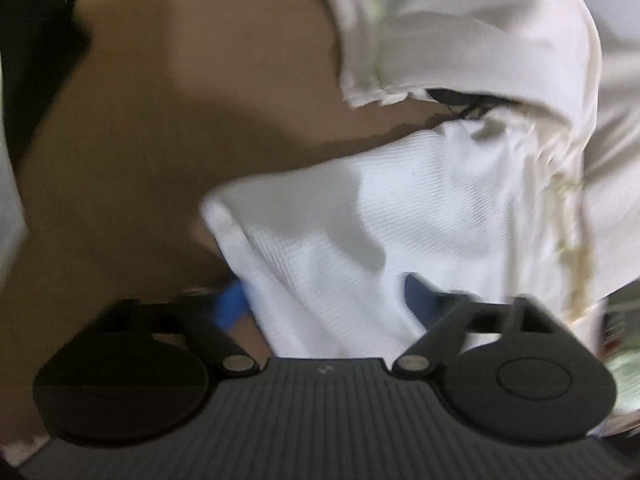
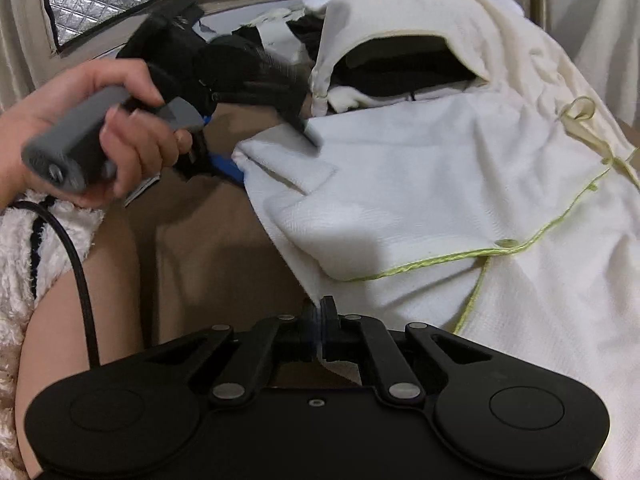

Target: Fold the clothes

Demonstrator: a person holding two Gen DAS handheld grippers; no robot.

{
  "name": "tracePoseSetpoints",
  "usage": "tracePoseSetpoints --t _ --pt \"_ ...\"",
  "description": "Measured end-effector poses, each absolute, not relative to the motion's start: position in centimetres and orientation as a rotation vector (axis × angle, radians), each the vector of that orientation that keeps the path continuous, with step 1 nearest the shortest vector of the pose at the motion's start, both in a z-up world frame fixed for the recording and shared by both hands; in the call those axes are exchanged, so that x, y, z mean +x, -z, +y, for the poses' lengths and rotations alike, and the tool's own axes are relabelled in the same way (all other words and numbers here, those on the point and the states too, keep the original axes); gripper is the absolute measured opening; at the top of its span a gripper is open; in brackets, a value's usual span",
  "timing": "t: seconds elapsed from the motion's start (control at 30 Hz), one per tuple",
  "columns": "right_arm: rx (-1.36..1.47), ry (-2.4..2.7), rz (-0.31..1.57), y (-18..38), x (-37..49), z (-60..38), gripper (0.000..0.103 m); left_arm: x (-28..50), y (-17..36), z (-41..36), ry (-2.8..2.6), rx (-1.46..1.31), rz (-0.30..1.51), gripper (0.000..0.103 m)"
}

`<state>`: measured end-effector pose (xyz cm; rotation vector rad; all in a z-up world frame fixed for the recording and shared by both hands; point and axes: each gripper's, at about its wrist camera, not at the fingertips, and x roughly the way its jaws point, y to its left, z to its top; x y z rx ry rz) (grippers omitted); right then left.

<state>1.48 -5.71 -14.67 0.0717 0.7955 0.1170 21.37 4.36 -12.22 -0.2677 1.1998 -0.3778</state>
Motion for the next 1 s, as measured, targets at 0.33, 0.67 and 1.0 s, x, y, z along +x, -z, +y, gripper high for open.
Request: tracePoseSetpoints --t 0.33,0.67,1.0 --pt "0.181 -0.108 0.731 9.7 0.2 -4.0 0.005 14.6 4.2 4.7 0.340 0.069 0.783 0.004" --pt "0.349 -0.169 0.901 12.8 -1.3 -6.9 0.018 15.1 5.2 6.1 0.203 0.125 0.848 0.055" --pt "0.310 -0.113 0.915 9.4 -9.7 -13.7 0.048 7.7 5.7 -1.2 0.592 0.499 0.825 0.082"
